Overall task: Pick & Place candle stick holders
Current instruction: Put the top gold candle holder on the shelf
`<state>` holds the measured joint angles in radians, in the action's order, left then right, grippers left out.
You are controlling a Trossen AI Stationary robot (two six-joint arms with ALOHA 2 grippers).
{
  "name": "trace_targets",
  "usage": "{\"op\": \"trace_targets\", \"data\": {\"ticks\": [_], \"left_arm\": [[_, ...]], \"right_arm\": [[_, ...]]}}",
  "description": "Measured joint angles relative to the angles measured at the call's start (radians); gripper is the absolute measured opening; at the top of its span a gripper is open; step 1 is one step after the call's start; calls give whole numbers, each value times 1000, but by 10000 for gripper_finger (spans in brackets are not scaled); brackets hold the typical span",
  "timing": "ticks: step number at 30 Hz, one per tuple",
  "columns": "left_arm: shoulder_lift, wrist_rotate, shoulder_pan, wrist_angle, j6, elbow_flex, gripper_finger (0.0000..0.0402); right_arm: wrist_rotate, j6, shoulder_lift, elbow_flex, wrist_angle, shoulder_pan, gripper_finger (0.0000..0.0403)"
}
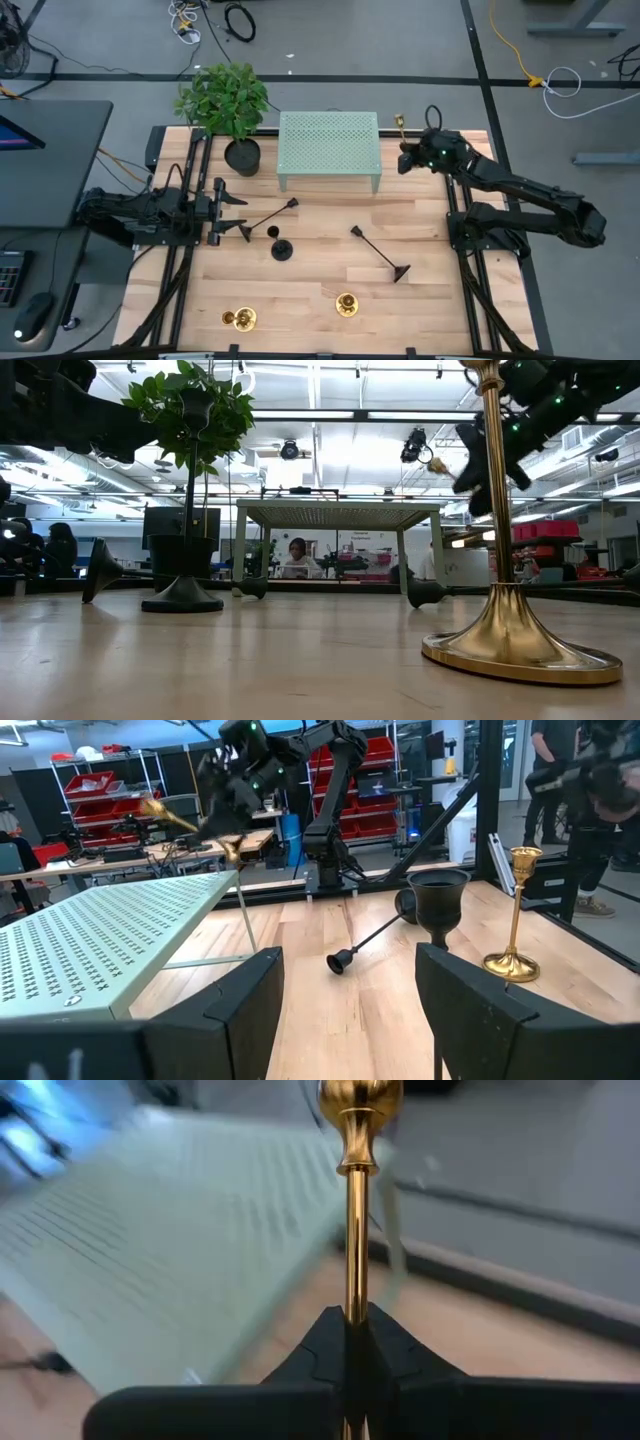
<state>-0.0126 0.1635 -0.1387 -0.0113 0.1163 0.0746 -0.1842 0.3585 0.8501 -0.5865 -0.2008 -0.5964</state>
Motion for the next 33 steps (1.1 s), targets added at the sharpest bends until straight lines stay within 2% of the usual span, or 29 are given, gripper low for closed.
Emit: {"op": "trace_targets", "data": {"ticks": [6, 12, 26, 33], "left_arm": [[0, 0, 0, 0, 0, 0, 227], [0, -1, 0, 0, 0, 0, 227], [0, 0, 0, 0, -1, 0, 227], [0, 0, 0, 0, -1, 0, 227]], "right_arm": [[30, -36, 3, 0, 192, -1, 6], [133, -55, 54, 0, 361, -3, 6], [411, -74, 280, 0, 760, -83, 6], [522, 12, 450, 0, 1020, -124, 6]]}}
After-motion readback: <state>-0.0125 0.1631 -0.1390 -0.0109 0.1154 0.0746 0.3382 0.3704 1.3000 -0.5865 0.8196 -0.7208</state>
